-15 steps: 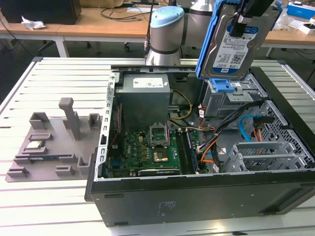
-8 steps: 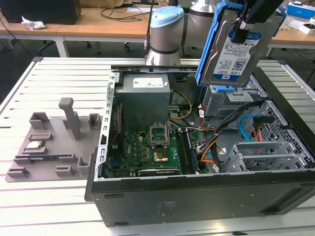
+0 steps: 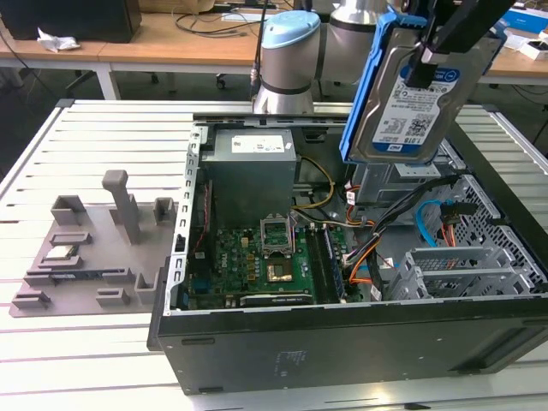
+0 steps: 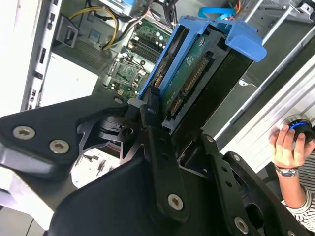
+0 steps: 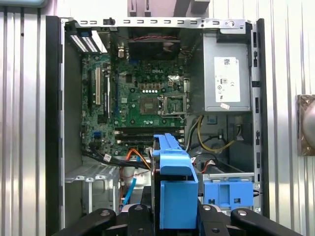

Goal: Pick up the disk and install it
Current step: 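Pick up the disk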

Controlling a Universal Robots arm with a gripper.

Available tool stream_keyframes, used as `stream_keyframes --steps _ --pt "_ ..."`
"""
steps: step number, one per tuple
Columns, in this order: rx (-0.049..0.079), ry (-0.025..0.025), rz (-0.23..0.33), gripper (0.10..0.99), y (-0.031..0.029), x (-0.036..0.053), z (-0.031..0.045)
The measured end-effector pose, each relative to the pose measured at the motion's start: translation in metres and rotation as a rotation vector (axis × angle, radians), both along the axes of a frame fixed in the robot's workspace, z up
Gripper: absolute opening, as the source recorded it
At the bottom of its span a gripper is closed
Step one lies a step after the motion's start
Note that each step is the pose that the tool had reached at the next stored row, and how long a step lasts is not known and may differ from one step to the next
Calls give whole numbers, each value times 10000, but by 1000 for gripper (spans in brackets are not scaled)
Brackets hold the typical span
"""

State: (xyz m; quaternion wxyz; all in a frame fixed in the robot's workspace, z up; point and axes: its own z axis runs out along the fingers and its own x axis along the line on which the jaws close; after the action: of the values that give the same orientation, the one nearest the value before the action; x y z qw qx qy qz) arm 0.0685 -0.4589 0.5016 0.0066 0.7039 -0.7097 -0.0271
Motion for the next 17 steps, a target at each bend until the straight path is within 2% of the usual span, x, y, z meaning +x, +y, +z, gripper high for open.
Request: stream_keyframes --steps 9,17 --pt "0 0 1 361 -197 -46 -15" --pt "-1 0 0 361 -330 -80 -27"
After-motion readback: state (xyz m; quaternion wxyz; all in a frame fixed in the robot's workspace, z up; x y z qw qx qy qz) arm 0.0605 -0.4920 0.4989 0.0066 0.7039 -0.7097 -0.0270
